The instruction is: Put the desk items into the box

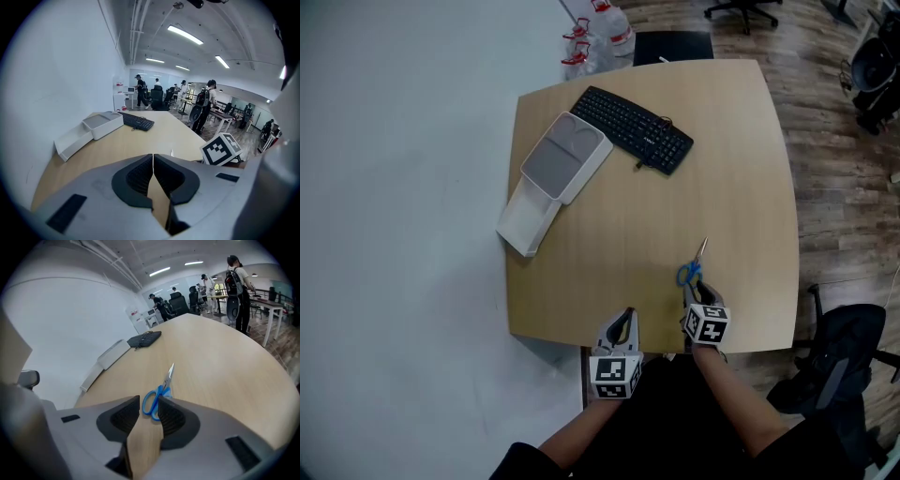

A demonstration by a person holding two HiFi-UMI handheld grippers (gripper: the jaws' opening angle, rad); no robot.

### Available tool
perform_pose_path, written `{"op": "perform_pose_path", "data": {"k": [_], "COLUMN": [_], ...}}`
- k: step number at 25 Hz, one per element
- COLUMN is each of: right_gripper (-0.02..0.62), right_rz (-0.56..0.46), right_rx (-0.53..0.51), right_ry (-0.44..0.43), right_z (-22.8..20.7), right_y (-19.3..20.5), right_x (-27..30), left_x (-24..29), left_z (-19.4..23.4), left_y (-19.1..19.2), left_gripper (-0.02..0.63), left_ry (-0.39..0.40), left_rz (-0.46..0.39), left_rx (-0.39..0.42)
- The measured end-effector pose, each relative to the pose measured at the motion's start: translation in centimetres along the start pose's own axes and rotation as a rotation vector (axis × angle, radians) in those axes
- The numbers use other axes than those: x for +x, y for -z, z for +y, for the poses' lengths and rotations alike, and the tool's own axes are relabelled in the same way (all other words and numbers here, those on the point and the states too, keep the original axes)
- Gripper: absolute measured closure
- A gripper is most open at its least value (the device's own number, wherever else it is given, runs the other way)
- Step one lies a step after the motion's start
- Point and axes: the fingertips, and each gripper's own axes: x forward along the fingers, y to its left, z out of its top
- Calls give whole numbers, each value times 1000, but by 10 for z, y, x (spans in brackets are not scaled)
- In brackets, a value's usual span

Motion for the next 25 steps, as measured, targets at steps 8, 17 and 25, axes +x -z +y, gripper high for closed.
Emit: {"op": "perform_pose_path", "data": {"k": [8,17,25], "right_gripper": [379,403,449], "right_rz": [97,141,165], "right_rx": [71,-8,-81], "right_ry": [170,266,246], "right_z": [-13,-17,-22], "right_y": [5,5,8], "right_x": [34,46,48], "left_x": [5,13,4], "left_z": [9,14,30], "left_y": [2,-5,-2], "left_gripper": [588,588,588], "left_ry": [-36,-52,-94], "left_rz": [14,-16,-10], "left_rx": [-43,-81,-95]}}
